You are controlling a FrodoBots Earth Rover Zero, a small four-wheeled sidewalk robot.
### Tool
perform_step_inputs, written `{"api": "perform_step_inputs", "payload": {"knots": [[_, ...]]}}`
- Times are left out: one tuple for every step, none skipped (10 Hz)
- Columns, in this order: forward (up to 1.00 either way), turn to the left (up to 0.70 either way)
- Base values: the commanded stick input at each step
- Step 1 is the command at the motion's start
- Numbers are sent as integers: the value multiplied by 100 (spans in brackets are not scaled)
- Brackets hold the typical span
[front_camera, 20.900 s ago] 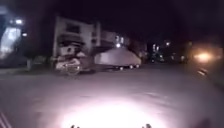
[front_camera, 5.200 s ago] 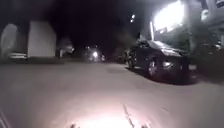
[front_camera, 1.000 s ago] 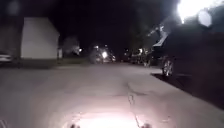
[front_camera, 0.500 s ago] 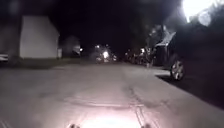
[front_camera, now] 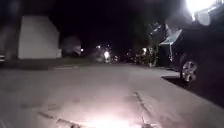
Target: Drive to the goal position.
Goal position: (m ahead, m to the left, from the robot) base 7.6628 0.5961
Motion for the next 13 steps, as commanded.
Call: {"api": "perform_step_inputs", "payload": {"knots": [[85,-20],[85,-29],[85,-34],[85,-4],[85,0],[85,-25],[85,-10],[85,-1],[85,-21],[85,-17],[85,0],[85,0],[85,0]]}}
